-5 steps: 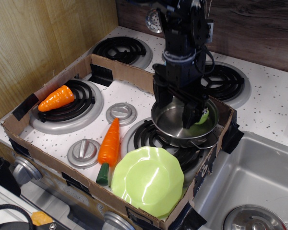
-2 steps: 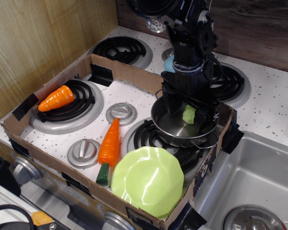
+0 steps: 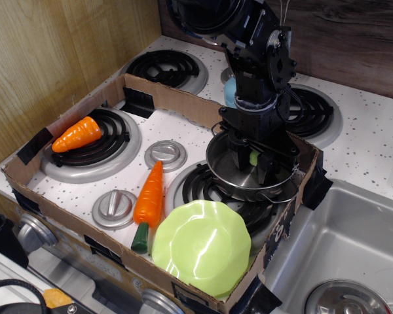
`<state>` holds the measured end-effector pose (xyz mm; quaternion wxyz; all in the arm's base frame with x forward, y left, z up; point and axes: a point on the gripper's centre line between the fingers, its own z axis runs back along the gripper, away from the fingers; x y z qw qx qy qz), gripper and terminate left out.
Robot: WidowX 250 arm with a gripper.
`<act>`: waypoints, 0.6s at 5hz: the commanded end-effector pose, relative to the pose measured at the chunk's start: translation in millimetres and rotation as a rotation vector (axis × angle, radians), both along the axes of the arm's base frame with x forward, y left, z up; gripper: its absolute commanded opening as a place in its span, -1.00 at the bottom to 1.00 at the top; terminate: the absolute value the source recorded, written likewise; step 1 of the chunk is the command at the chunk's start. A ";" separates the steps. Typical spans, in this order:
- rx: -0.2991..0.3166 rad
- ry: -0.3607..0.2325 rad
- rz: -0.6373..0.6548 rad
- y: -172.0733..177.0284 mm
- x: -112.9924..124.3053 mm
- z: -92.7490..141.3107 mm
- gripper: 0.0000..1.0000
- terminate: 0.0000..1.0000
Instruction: Take broccoli out of pan
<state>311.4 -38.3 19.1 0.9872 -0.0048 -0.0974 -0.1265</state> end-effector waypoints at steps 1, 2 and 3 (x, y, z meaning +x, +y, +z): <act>-0.013 -0.066 -0.037 -2.9 -1.9 24.6 -1.00 -1.00; -0.006 -0.065 -0.042 3.6 -2.2 42.6 -1.00 -1.00; 0.040 -0.058 -0.015 12.1 -7.1 62.7 -1.00 -1.00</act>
